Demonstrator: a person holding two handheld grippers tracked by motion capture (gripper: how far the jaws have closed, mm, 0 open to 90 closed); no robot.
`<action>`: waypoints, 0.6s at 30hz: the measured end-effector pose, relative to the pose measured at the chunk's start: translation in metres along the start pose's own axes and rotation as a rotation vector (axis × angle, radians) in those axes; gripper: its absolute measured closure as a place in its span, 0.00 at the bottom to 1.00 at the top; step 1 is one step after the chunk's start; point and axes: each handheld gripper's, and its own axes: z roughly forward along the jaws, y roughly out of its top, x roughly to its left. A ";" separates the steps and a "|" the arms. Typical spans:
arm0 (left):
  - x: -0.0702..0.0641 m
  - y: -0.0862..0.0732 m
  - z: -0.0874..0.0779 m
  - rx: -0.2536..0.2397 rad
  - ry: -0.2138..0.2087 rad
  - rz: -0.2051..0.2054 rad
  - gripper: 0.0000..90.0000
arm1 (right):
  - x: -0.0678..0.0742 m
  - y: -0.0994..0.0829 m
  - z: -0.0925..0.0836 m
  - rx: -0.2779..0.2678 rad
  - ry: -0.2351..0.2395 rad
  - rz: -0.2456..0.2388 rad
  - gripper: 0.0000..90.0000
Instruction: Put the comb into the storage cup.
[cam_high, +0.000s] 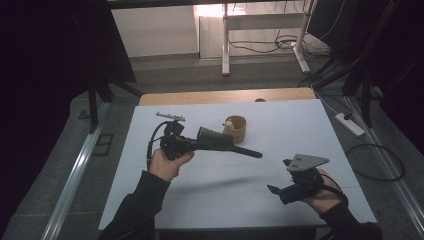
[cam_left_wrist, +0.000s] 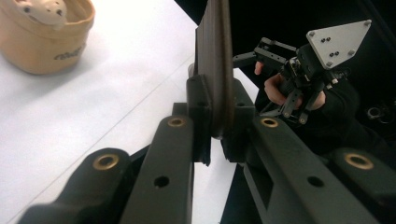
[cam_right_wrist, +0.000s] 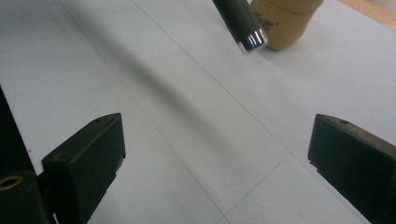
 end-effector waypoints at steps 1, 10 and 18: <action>0.000 0.000 -0.001 -0.002 0.003 -0.001 0.92 | 0.000 -0.001 0.000 0.001 0.000 0.006 0.04; 0.002 0.004 -0.011 -0.010 0.036 0.006 0.92 | -0.001 -0.010 0.000 0.025 -0.021 0.026 0.01; 0.006 0.007 -0.018 -0.018 0.053 0.002 0.92 | 0.000 -0.016 -0.005 0.037 -0.052 0.028 0.00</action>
